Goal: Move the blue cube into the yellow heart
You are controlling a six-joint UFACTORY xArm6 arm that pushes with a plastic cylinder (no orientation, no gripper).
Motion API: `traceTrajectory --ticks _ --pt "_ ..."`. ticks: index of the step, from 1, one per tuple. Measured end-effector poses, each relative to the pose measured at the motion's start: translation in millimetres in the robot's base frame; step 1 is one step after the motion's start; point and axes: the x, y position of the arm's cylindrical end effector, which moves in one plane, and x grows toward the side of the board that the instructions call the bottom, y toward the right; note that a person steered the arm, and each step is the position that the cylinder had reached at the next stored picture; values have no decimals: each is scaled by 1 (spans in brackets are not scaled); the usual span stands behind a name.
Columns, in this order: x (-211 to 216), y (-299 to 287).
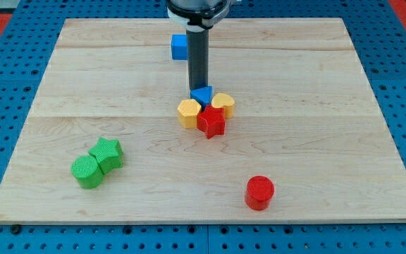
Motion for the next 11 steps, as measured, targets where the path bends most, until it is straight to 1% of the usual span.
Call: traceTrajectory --ticks 1,3,4,5,6,7,8,9,10,11 --pt "-3 0" --pt "-71 62" --pt "-142 49" --pt "-148 -11" --pt "-121 -61" --pt "-79 -58" --pt "-76 -49" --pt "-75 -22" --pt "-53 2" --pt "-54 -19"
